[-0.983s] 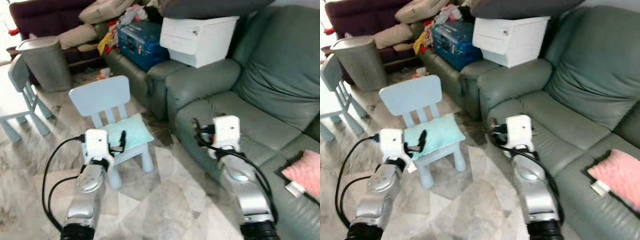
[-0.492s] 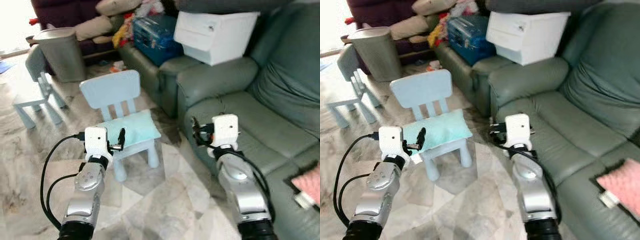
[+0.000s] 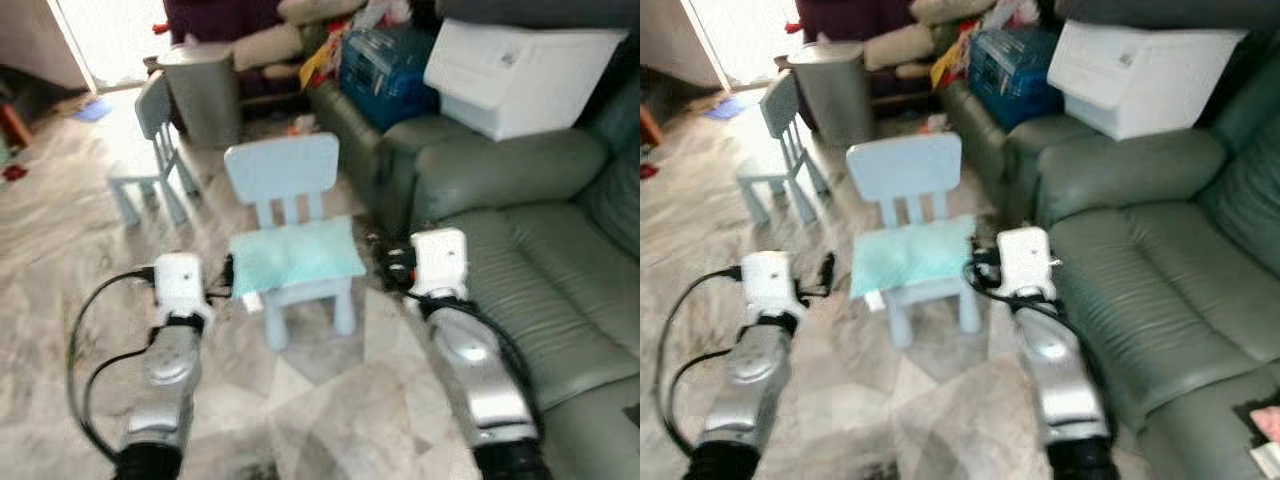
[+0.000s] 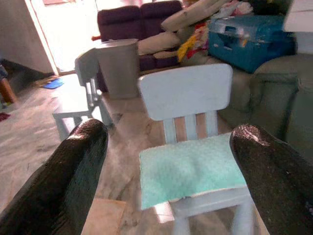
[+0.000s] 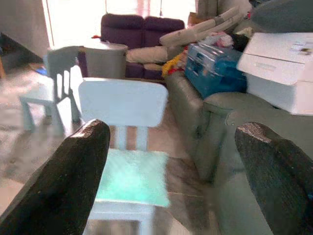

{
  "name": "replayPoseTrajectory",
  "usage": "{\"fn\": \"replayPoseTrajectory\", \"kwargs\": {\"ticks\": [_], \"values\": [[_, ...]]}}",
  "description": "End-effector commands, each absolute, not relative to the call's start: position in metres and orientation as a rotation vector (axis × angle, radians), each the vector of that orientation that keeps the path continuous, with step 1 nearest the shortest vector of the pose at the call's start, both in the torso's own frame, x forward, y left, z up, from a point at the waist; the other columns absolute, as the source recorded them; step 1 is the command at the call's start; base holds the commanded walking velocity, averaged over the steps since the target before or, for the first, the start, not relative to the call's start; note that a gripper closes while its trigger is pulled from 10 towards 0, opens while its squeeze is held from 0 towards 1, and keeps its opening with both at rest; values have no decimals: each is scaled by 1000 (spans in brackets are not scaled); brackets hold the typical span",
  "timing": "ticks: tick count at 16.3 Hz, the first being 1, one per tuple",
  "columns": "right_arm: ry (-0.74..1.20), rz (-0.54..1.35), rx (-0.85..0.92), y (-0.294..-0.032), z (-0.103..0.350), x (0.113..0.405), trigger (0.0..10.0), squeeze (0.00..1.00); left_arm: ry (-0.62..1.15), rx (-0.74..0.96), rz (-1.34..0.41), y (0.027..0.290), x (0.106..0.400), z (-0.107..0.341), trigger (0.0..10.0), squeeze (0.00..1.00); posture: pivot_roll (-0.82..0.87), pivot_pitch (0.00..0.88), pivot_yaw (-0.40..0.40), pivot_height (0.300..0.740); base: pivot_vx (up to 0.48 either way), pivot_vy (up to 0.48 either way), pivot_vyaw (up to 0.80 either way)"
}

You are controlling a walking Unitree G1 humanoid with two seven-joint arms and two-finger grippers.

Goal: Move the pillow to the sofa

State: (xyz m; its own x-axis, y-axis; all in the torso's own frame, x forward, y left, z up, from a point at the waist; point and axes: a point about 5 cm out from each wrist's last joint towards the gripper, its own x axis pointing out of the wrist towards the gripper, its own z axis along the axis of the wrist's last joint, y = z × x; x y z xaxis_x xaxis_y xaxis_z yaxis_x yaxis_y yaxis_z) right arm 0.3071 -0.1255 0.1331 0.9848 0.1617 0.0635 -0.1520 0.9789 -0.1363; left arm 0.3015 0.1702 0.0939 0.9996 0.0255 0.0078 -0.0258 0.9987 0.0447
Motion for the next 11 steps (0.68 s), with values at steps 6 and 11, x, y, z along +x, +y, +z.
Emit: {"fn": "replayPoseTrajectory", "kwargs": {"ticks": [6,11], "values": [[-111,175,-104,-121,140,306,10000,0,-19,-17,-14,173,301,96,10000,0,-105,0,40,740,0,0,0],[-124,208,-116,-117,142,305,10000,0,-20,-55,-8,176,301,96,10000,0,-107,0,40,740,257,0,0]]}}
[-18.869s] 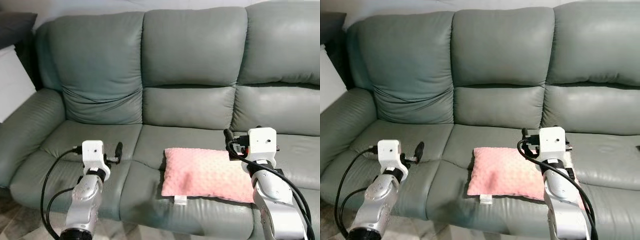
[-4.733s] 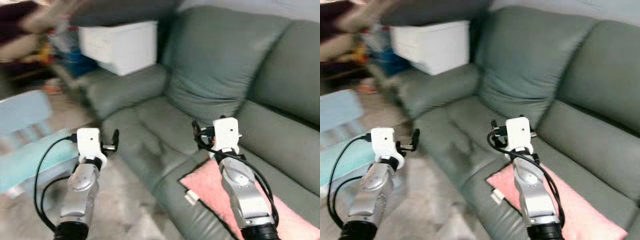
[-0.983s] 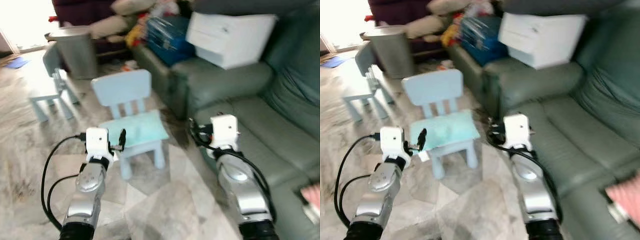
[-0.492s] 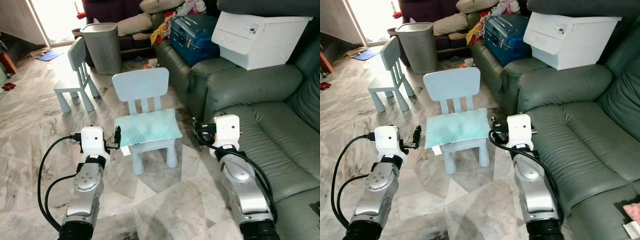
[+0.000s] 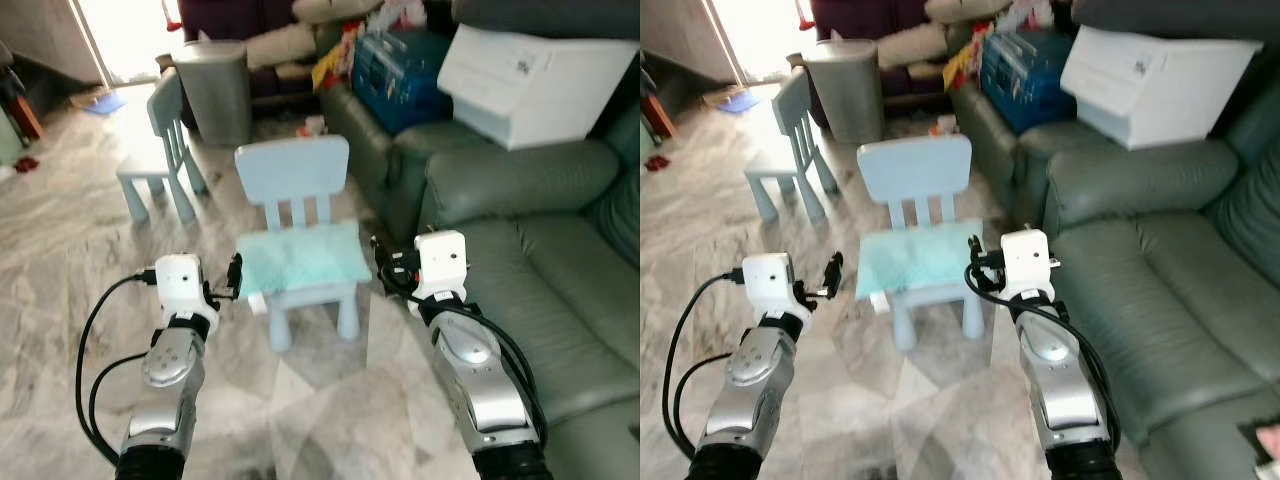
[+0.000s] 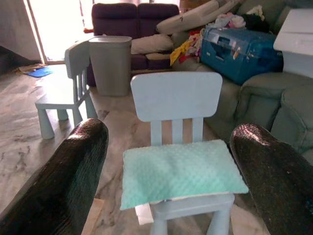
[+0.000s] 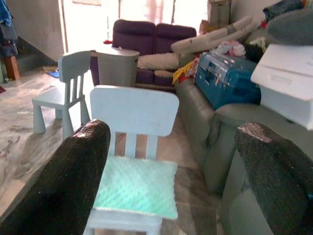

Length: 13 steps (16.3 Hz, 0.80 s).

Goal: Move the pillow to the sofa

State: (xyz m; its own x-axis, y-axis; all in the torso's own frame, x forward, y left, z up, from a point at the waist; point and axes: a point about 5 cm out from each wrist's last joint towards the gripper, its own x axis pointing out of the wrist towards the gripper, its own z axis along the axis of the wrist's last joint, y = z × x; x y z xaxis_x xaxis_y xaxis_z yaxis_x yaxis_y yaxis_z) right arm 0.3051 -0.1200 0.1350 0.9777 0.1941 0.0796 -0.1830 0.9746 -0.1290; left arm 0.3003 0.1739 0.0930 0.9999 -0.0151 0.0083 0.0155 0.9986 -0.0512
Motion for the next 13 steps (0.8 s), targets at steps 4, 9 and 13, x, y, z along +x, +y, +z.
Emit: {"fn": "replayPoseTrajectory", "kwargs": {"ticks": [4,9,13], "values": [[-124,208,-115,-117,141,304,10000,0,-18,-72,-23,174,301,96,10000,0,-111,0,40,740,371,0,0],[-124,215,-118,-117,142,304,10000,0,-18,-75,-17,174,300,96,10000,0,-112,0,37,740,390,0,0],[-125,219,-122,-116,142,304,10000,0,-18,-80,-17,174,301,96,10000,0,-114,0,38,740,373,209,0]]}}
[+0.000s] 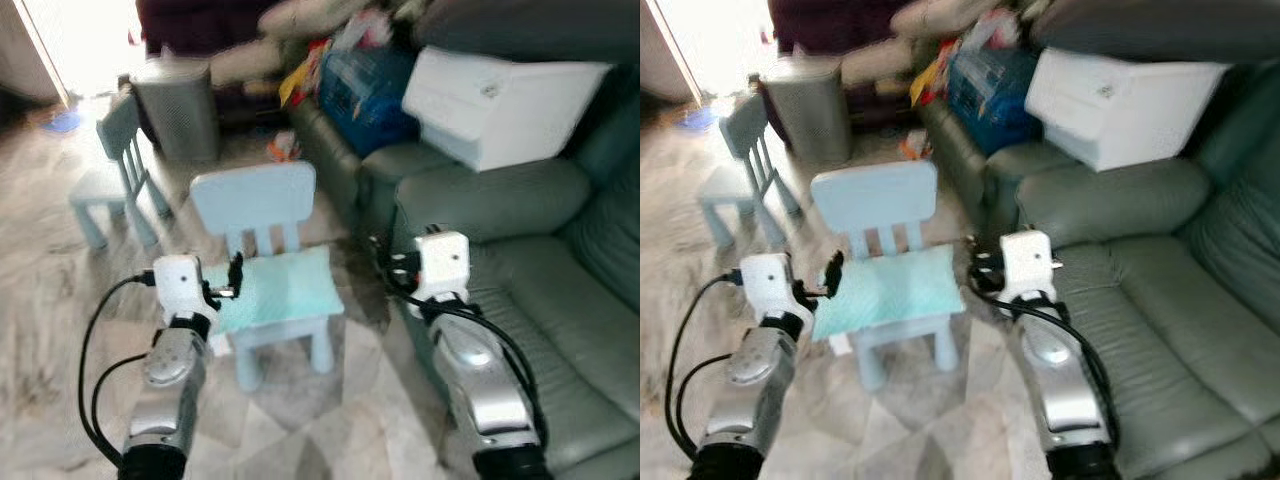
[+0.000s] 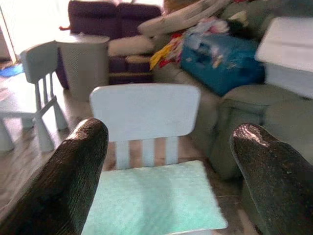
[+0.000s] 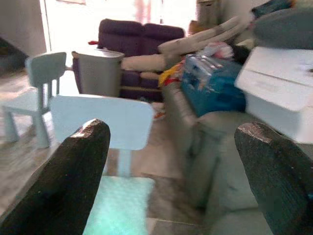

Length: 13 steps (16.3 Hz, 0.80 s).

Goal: Move the pillow to the sofa

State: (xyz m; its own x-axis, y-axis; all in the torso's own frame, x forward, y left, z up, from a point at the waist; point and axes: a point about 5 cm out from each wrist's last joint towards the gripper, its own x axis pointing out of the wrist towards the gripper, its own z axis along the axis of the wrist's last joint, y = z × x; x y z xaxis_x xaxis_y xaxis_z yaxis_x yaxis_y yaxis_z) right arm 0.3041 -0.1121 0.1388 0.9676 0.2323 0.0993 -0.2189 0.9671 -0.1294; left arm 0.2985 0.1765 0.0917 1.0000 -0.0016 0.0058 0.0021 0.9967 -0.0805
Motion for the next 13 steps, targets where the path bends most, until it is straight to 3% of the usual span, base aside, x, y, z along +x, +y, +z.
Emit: {"fn": "replayPoseTrajectory", "kwargs": {"ticks": [1,7,10,13], "values": [[-126,220,-122,-116,142,304,10000,0,-17,-81,-16,174,301,96,10000,0,-114,0,38,740,334,345,0],[-127,225,-123,-115,141,304,10000,0,-13,-75,-17,174,300,95,10000,0,-111,0,36,740,284,388,733],[-127,221,-119,-116,141,304,10000,0,-10,-70,-22,173,301,94,10000,0,-112,0,38,740,298,376,0],[-128,218,-116,-118,141,304,10000,0,12,-68,-13,171,302,91,10000,0,-112,0,38,740,85,0,0]]}}
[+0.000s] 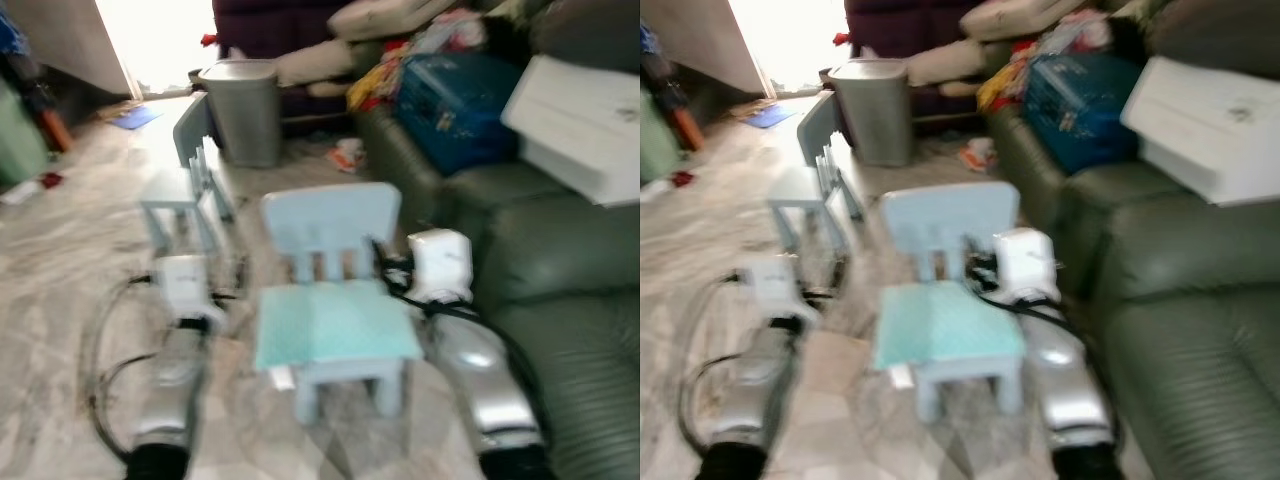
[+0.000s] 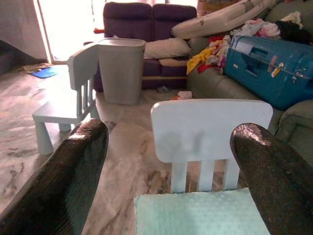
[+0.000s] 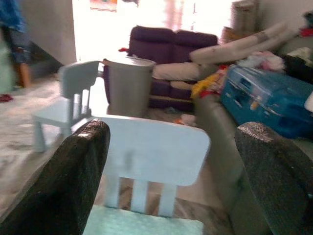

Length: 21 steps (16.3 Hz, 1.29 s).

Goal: Move the pillow to the sofa

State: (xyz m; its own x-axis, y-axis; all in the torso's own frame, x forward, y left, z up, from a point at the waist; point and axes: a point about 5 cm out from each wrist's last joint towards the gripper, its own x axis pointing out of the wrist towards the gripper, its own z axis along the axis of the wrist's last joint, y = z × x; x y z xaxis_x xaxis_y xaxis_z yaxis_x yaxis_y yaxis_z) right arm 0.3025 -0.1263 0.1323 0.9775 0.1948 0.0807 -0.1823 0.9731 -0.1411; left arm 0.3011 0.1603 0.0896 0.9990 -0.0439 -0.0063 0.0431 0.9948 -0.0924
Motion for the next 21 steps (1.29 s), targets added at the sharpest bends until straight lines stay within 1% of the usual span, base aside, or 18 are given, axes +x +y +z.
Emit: {"fn": "replayPoseTrajectory", "kwargs": {"ticks": [1,6,16,21], "values": [[-129,217,-116,-118,141,304,10000,0,11,-70,-15,171,302,91,10000,0,-111,0,38,740,0,0,0],[-130,216,-119,-118,141,304,10000,0,7,-55,-34,168,302,92,10000,0,-113,0,38,740,0,0,0],[-126,216,-122,-118,141,303,10000,0,5,-58,-36,167,300,91,10000,0,-117,0,37,740,0,-306,0],[-122,218,-124,-118,140,303,10000,0,10,-106,-5,170,300,90,10000,0,-119,0,34,740,0,0,0]]}}
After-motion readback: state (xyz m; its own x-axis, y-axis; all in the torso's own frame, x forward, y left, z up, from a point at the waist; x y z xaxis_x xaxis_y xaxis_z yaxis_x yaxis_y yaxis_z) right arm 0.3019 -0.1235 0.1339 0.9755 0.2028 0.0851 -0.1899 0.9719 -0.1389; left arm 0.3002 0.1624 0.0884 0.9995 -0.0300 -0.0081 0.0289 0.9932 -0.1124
